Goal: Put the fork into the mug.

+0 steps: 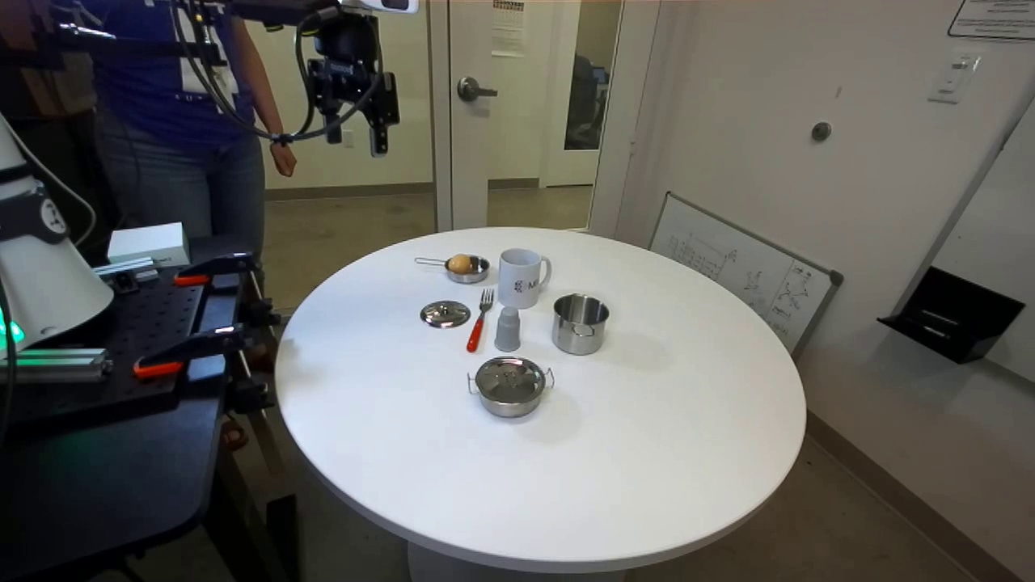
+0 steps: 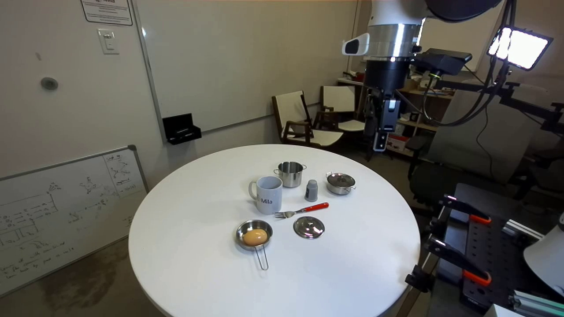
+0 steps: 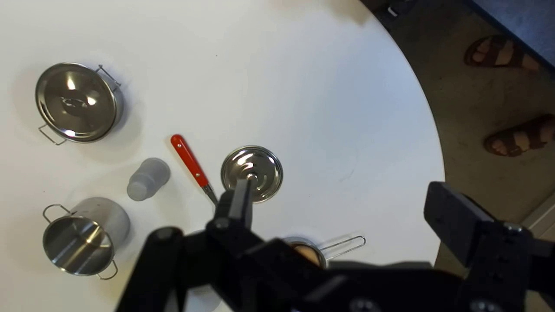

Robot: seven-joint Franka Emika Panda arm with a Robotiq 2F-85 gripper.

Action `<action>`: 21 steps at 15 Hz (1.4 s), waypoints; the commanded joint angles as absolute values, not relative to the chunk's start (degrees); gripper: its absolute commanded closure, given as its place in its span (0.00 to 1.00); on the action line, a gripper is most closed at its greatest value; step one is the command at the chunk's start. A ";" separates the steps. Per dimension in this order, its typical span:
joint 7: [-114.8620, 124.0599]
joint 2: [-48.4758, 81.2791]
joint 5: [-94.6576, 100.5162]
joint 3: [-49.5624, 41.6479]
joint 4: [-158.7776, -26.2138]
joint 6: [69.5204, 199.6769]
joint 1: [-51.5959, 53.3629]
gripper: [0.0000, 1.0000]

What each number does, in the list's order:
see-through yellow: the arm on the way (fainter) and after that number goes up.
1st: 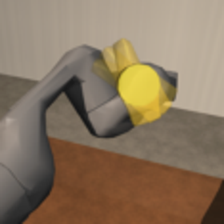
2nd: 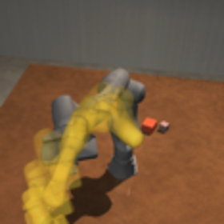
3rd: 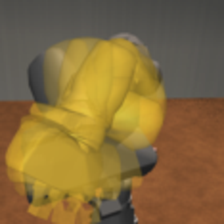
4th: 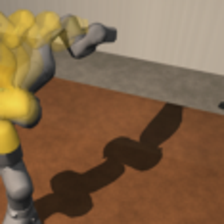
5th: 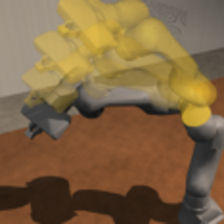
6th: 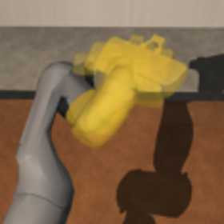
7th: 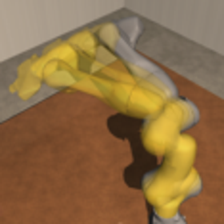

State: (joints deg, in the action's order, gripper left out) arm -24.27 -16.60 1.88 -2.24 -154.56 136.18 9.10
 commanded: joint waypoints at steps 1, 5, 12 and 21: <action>-24.31 -10.06 3.21 -1.03 -152.86 138.43 8.10 0.00; -26.90 -1.26 3.14 -0.57 -151.93 147.05 7.77 0.00; -47.75 15.87 -2.99 4.79 -145.56 159.41 1.59 0.00; -56.47 22.75 -4.23 10.91 -140.99 158.11 -7.01 0.00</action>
